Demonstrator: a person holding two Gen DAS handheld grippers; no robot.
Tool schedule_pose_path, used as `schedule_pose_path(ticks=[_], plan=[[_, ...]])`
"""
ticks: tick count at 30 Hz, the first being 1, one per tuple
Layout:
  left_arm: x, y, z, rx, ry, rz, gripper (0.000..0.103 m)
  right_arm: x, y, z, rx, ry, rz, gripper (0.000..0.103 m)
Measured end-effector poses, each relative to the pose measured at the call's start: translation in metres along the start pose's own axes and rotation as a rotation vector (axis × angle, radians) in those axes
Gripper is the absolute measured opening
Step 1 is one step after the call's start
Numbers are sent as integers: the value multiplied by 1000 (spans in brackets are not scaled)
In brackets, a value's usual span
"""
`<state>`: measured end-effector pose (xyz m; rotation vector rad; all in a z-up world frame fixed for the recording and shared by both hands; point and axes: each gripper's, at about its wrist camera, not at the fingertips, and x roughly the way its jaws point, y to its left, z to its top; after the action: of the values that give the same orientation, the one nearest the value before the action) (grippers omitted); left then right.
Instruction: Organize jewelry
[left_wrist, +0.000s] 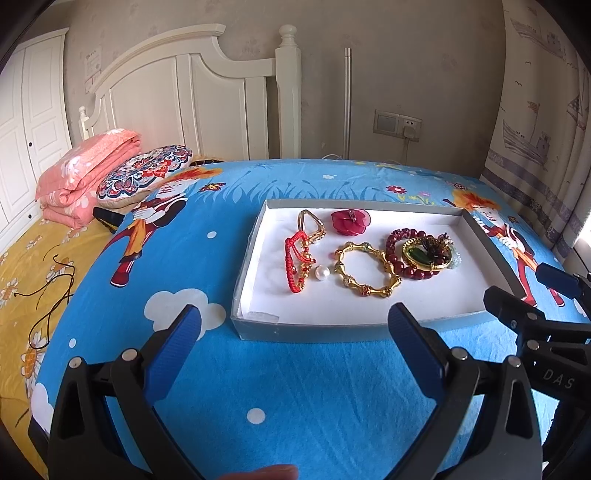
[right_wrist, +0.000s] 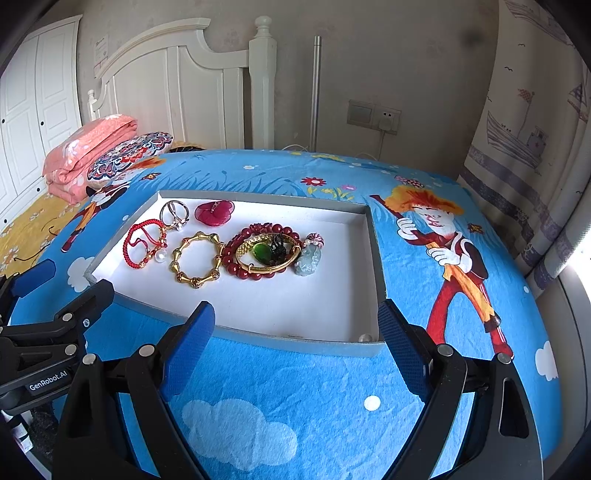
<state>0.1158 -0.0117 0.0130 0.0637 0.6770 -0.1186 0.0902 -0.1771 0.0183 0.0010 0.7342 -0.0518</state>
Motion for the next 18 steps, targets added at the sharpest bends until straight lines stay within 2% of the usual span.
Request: schedule_pose_path(ticks=[18], plan=[[-1, -2, 0, 11, -7, 10, 98, -4, 2, -1, -6, -3, 1, 84]])
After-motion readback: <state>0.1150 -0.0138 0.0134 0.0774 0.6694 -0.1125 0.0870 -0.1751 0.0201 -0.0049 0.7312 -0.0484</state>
